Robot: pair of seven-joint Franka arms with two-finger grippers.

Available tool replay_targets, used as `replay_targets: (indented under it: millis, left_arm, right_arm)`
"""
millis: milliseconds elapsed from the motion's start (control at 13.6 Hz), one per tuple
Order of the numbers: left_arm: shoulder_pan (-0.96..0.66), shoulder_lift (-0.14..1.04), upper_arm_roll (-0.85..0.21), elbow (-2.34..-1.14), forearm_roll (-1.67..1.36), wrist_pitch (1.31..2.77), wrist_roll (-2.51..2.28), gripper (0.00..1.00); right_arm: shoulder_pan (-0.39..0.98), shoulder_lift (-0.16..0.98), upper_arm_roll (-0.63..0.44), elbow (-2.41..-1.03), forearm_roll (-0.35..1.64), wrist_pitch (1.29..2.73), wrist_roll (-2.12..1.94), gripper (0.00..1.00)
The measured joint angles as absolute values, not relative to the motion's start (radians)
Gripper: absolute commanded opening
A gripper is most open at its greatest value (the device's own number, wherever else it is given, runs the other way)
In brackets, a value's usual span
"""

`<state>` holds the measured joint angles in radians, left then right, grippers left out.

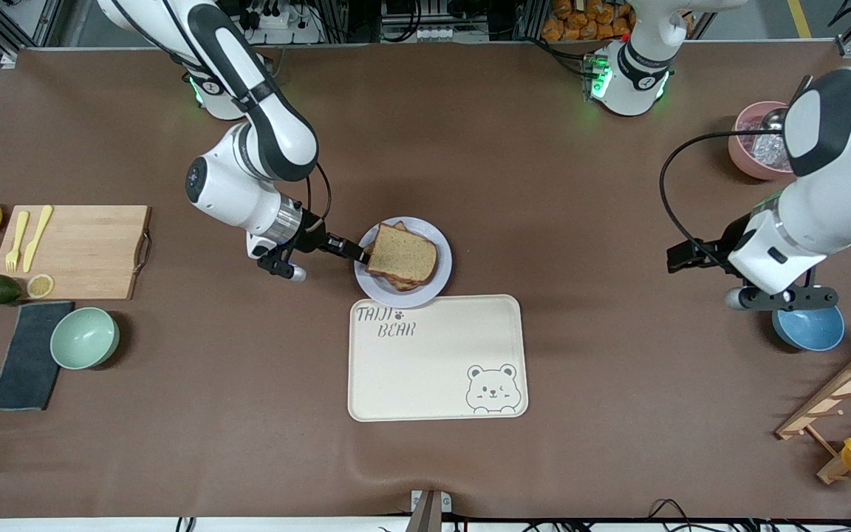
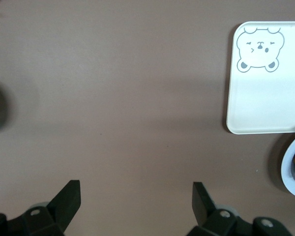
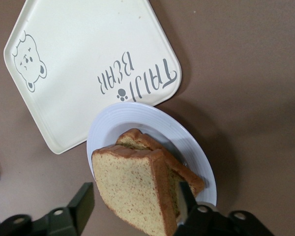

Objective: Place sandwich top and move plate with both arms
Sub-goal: 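Withdraw the right gripper while the left gripper reaches toward the plate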

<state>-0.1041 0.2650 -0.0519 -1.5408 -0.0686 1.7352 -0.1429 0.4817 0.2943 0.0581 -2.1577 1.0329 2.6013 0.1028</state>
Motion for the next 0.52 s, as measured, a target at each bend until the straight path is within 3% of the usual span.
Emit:
replay_targets:
  millis: [295,515]
  left_arm:
    - [-0.096,0.302,-0.052,-1.578,-0.182,1.816,-0.143,1.00]
    - [-0.089,0.307,-0.052,-1.634,-0.310,1.877,-0.138,1.00]
  right_arm:
    - [0.440,0.294,0.050,-2.134,0.920,2.583,0.099,1.00]
    - [0.340,0.293,0.043,-2.070,0.831,2.431,0.097,1.00]
